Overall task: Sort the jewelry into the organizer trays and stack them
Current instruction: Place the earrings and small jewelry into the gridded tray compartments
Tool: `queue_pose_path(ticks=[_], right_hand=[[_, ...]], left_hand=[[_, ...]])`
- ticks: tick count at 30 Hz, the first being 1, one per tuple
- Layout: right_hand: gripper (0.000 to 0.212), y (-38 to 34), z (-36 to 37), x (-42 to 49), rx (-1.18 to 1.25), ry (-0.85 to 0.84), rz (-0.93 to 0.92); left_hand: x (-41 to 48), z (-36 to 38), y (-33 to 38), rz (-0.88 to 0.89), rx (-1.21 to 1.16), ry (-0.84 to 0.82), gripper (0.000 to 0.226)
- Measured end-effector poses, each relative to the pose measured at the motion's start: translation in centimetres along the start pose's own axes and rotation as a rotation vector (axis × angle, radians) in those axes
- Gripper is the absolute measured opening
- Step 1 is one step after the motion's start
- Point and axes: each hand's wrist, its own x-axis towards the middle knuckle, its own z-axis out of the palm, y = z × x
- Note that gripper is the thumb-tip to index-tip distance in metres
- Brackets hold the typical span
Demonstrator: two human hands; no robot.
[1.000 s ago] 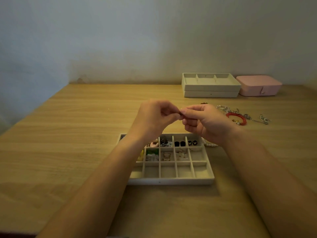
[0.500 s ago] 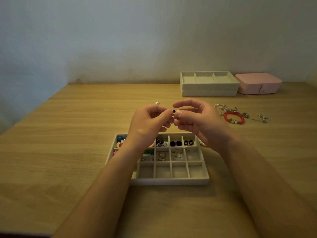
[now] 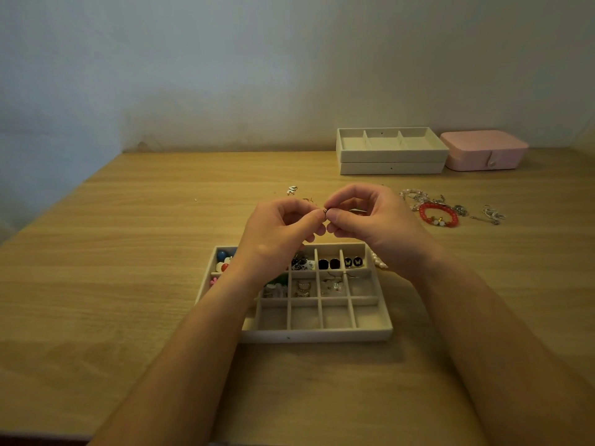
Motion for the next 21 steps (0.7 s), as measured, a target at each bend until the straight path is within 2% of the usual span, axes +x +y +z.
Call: queue_pose_path(ticks=[12, 21], right_hand=[[0.013, 0.3, -0.1, 0.1, 0.015, 0.006, 0.009], [0.008, -1.3, -1.5, 0.1, -0.146, -0.013, 0.039]], left_hand=[[0.3, -0.4, -0.6, 0.026, 0.127, -0.018, 0.009], [0.0, 0.3, 1.1, -0.019, 0.114, -0.081, 0.016]])
